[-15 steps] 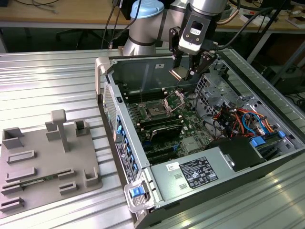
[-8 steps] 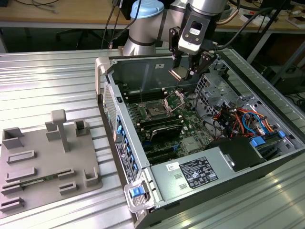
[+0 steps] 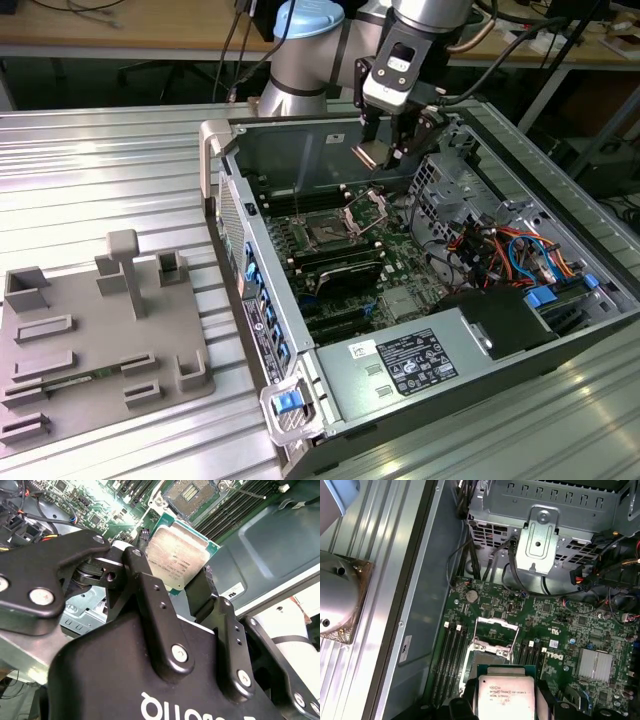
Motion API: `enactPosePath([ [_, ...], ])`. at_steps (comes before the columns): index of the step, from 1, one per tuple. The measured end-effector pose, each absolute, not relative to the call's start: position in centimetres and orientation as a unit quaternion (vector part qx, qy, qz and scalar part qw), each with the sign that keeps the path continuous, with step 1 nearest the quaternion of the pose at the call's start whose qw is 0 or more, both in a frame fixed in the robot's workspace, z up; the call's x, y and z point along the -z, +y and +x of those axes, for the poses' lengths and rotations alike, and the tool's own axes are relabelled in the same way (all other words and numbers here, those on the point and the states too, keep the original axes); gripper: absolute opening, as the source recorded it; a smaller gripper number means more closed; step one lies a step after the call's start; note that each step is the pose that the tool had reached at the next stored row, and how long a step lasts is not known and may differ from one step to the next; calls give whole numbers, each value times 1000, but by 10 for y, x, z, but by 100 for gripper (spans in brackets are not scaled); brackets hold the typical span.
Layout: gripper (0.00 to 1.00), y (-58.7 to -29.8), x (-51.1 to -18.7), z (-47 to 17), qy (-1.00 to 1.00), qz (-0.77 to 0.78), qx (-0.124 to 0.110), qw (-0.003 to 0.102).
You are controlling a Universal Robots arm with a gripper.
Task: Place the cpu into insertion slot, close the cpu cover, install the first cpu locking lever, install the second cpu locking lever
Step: 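Place the cpu into insertion slot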
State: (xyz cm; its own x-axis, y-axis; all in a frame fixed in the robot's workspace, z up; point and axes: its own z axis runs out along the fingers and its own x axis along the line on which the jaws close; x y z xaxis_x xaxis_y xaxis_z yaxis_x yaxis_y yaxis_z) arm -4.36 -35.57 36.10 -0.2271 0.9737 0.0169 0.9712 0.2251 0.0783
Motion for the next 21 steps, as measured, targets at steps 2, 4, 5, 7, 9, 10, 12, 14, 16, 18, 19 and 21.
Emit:
enactPosePath([
  [2,55,-356,-361,-44,782,621,-36,18],
  [4,55,-356,-361,-44,782,621,-36,18],
  [5,55,-356,-361,-44,782,622,-36,18],
  [7,55,-356,-361,-44,782,622,-36,18],
  [9,55,-356,-361,-44,782,622,-36,18],
  [10,55,-356,-361,-44,782,622,-36,18],
  [12,55,-356,-361,-44,782,622,-36,18],
  [14,55,-356,-361,-45,781,623,-36,18],
  [16,55,-356,-361,-47,779,626,-36,18],
  [18,55,-356,-361,-48,776,630,-36,18],
  [19,55,-356,-361,-48,774,632,-36,18],
  [21,55,-356,-361,-49,771,635,-36,18],
])
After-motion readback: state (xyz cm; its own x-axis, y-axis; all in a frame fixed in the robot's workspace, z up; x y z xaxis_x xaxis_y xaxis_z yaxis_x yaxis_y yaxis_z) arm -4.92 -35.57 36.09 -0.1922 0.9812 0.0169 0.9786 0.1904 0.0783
